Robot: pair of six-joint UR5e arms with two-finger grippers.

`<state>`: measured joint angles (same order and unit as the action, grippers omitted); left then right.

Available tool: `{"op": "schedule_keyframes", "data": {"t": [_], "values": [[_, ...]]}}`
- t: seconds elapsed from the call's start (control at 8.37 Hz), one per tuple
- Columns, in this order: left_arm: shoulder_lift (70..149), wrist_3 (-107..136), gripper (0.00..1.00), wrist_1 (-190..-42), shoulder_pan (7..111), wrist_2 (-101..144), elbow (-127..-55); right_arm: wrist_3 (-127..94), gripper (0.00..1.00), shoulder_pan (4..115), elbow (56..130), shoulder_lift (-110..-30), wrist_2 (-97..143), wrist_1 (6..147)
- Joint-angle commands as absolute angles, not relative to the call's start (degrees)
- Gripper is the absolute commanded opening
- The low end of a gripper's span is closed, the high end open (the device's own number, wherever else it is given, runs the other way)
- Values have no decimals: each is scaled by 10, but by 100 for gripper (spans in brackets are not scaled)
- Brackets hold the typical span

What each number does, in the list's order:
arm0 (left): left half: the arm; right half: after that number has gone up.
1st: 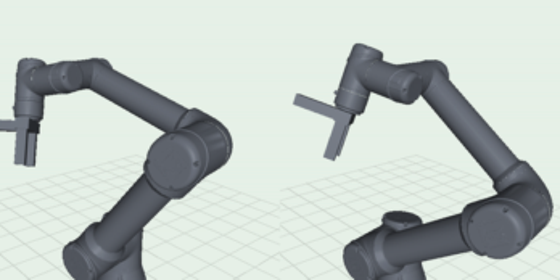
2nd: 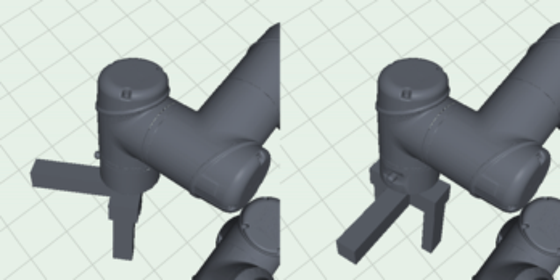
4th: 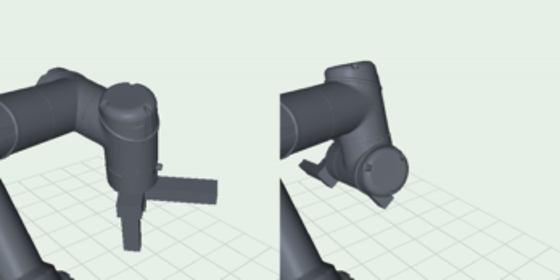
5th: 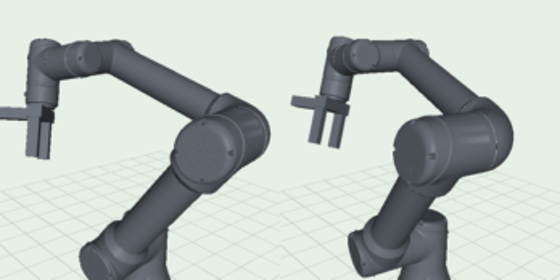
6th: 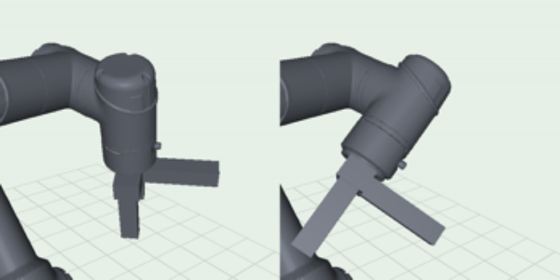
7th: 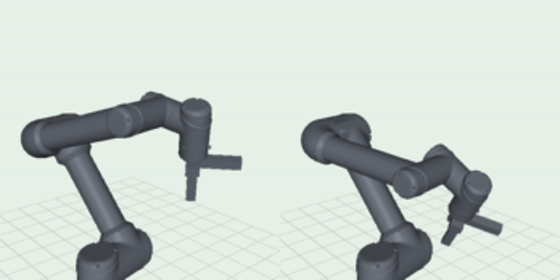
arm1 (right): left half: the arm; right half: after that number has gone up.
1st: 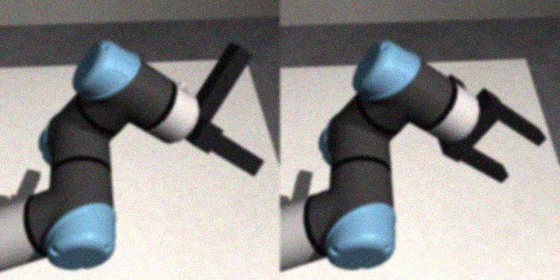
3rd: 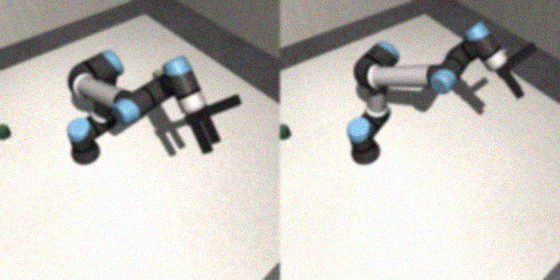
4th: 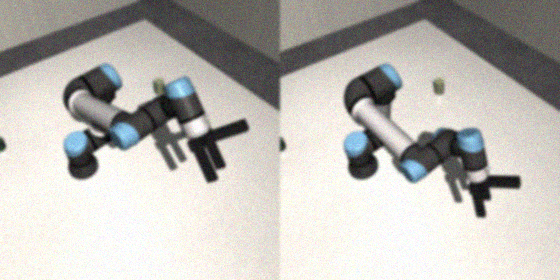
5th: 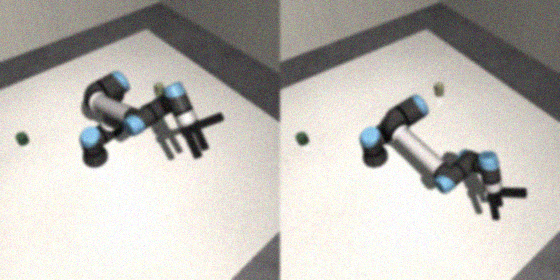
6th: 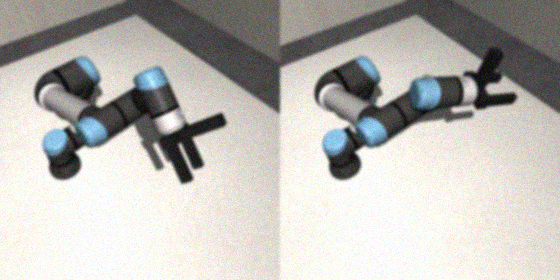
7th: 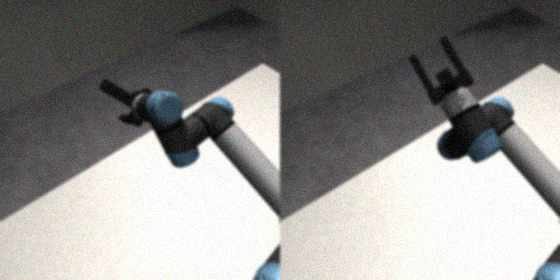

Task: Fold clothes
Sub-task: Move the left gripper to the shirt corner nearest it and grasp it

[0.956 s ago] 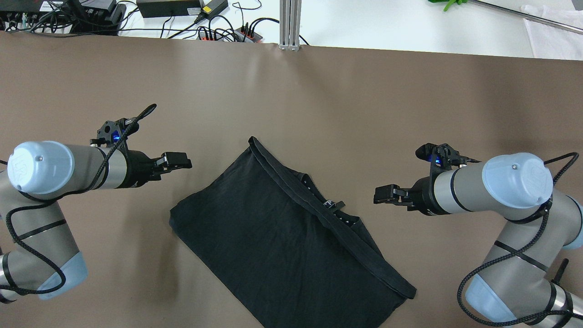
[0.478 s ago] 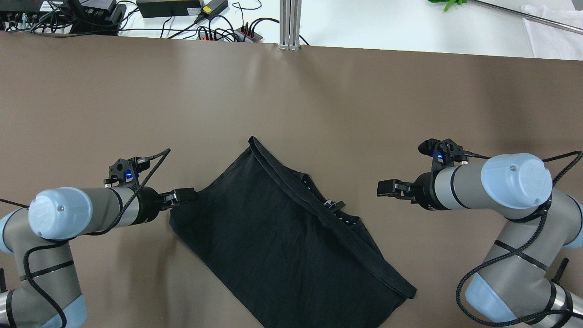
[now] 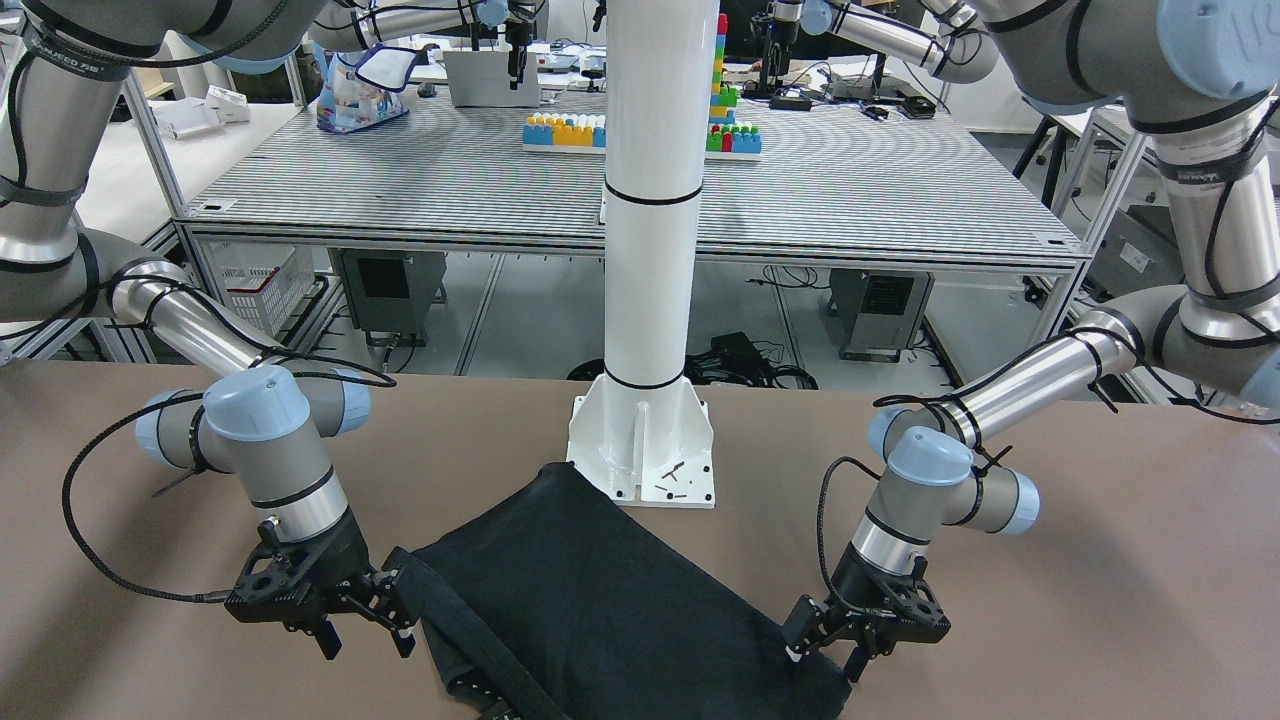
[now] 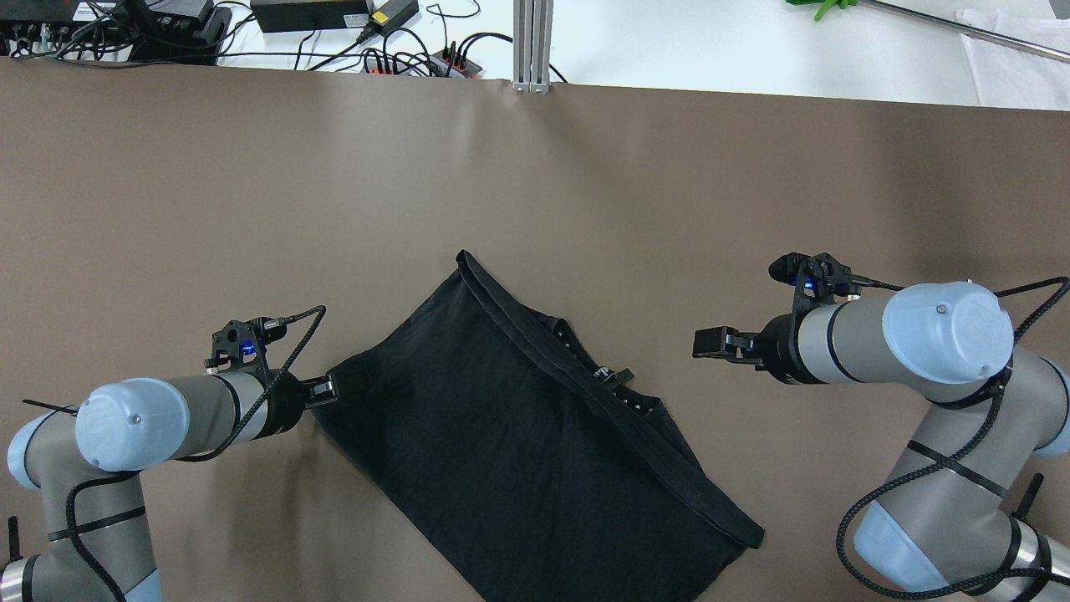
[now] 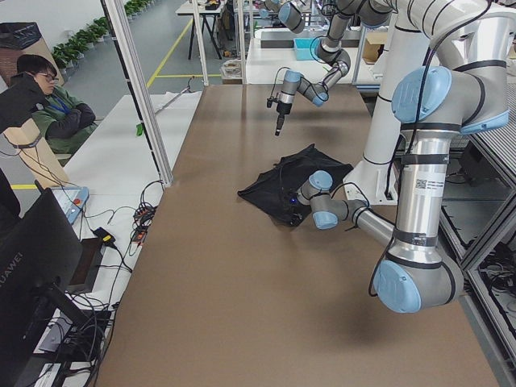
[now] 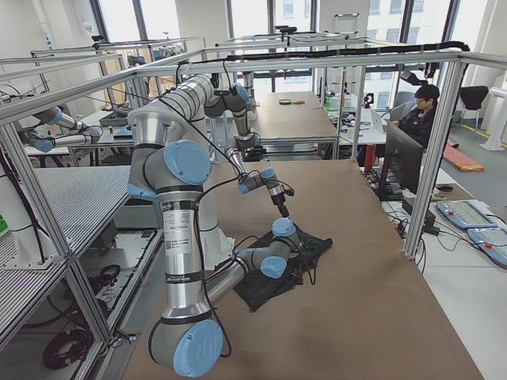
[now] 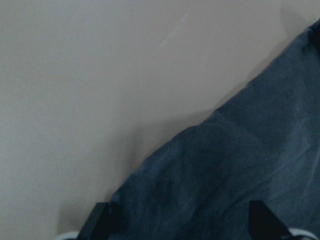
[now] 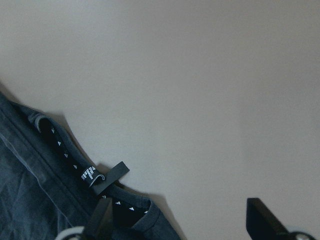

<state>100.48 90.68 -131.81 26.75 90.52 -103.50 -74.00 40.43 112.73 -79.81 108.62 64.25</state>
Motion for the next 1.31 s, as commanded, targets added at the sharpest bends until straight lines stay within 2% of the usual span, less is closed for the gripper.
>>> {"op": "schedule_keyframes", "data": {"t": [0.0,0.12,0.36,0.84,1.19], "values": [[1004,906,100,-1381,263,904,-989,-740,94,403,1127,-797,1085,642],[1006,907,98,-1382,263,904,-988,-740,94,404,1127,-797,1085,642],[1005,909,2,-1382,263,903,-989,-740,94,403,1127,-797,1085,642],[1008,909,0,-1374,264,930,-1019,-740,94,403,1127,-798,1086,643],[1023,901,0,-1370,287,927,-1007,-740,94,403,1128,-798,1088,642]]}}
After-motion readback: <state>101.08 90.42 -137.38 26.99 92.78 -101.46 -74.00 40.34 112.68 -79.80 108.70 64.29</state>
